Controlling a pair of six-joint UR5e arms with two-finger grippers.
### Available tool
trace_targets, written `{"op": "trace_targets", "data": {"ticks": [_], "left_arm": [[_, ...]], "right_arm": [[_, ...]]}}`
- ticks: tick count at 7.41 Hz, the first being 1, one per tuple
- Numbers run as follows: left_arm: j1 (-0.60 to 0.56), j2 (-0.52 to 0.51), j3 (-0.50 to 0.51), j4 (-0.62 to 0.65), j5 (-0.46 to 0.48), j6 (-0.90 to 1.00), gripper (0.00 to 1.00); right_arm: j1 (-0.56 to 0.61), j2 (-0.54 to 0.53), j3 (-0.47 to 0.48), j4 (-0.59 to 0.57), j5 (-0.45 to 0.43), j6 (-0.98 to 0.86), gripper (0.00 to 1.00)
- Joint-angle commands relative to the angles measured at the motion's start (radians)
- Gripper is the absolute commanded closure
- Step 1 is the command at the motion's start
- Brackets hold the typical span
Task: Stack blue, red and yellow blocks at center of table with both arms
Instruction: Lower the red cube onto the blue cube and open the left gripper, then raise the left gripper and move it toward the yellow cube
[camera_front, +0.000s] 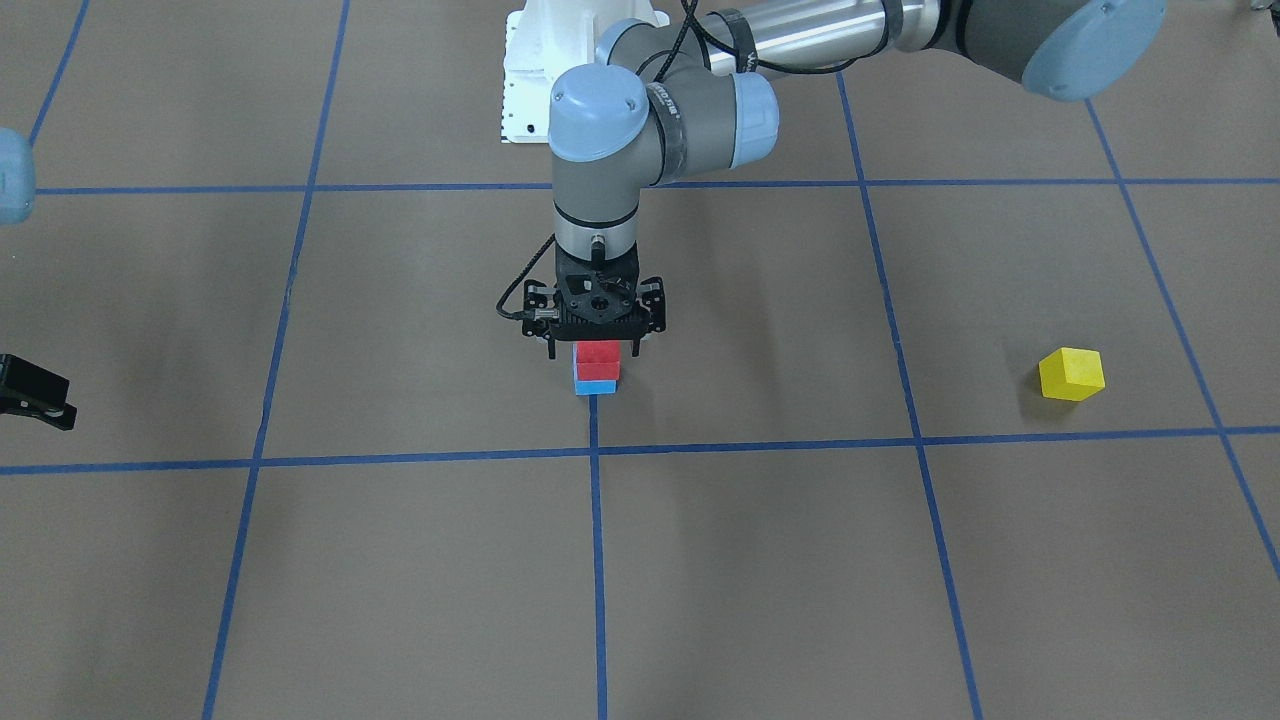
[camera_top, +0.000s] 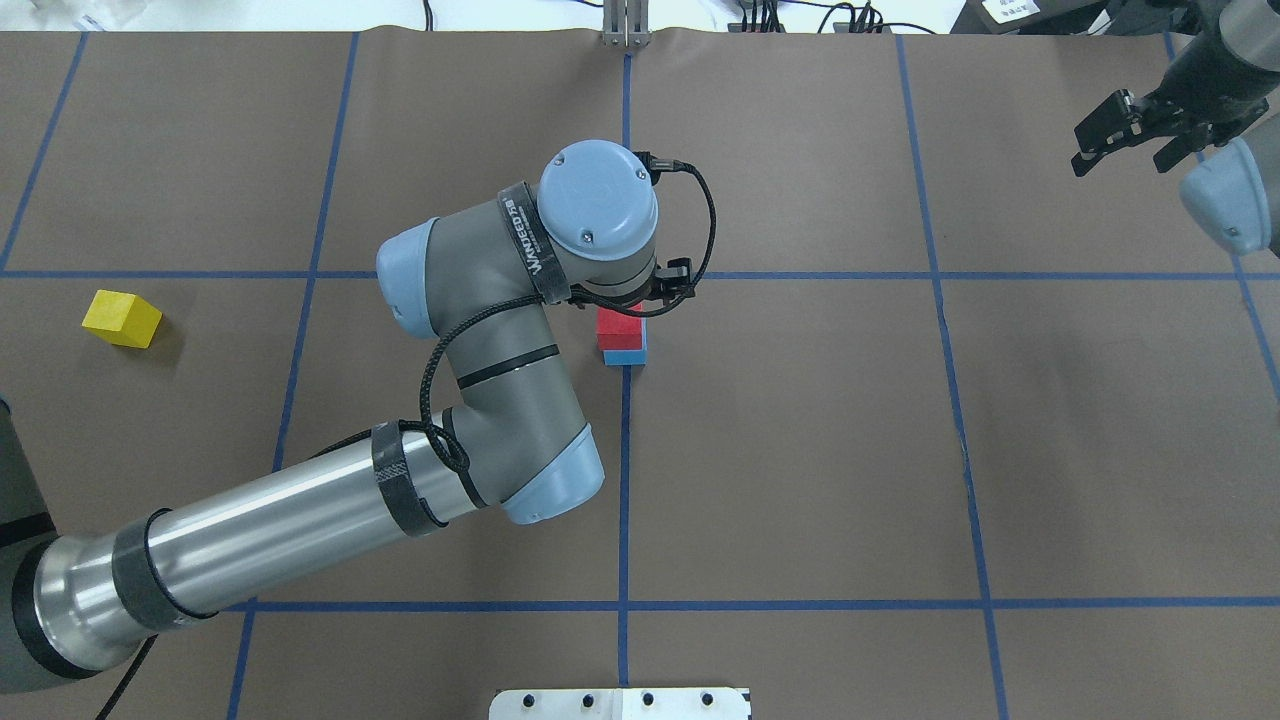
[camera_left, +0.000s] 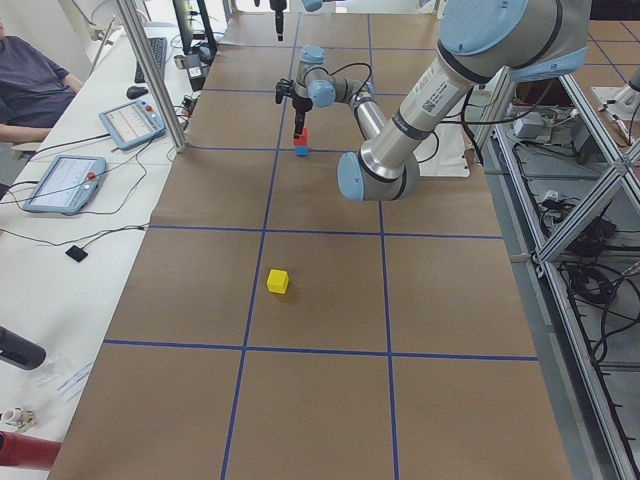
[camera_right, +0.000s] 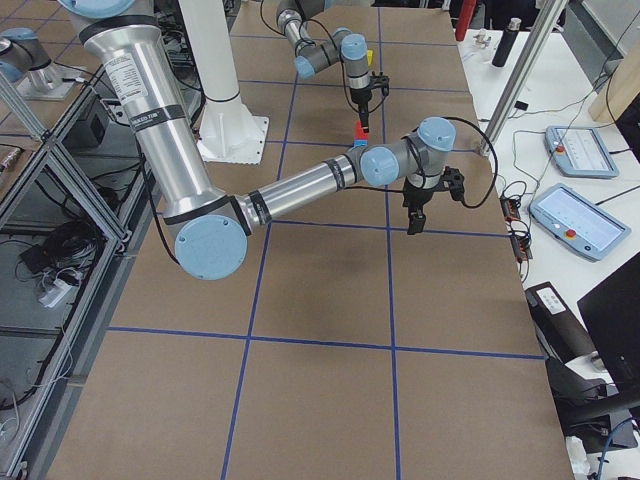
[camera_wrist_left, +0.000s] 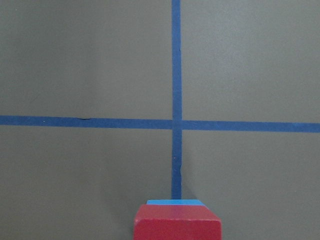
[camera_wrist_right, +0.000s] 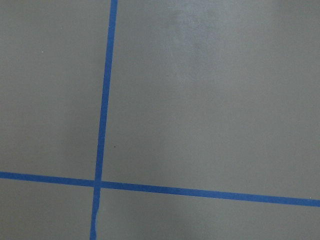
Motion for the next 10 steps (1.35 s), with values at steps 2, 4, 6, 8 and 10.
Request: {"op": "trace_targets", "data": {"ticks": [2, 4, 6, 8, 10], "left_arm": [[-0.132, 0.128, -0.35, 0.273, -0.153, 0.166, 0.0], [-0.281, 0.35, -0.556, 0.335, -0.222, 0.323, 0.0], [-0.443, 0.573, -0.581, 0.294, -0.307, 0.617, 0.0], [-0.545, 0.733, -0.54, 0.14, -0.373, 0.754, 0.0], [-0.547, 0.811, -0.421, -0.058, -0.379, 0.753, 0.0]], "right_arm": [[0.002, -0.004, 0.0, 0.0, 0.001, -0.003, 0.01], [0.002, -0.007, 0.0, -0.001, 0.002, 0.0, 0.01], [0.002, -0.008, 0.0, 0.0, 0.001, 0.003, 0.01], [0.0, -0.006, 0.001, 0.0, 0.001, 0.006, 0.01], [0.0, -0.006, 0.0, 0.0, 0.001, 0.008, 0.01]]}}
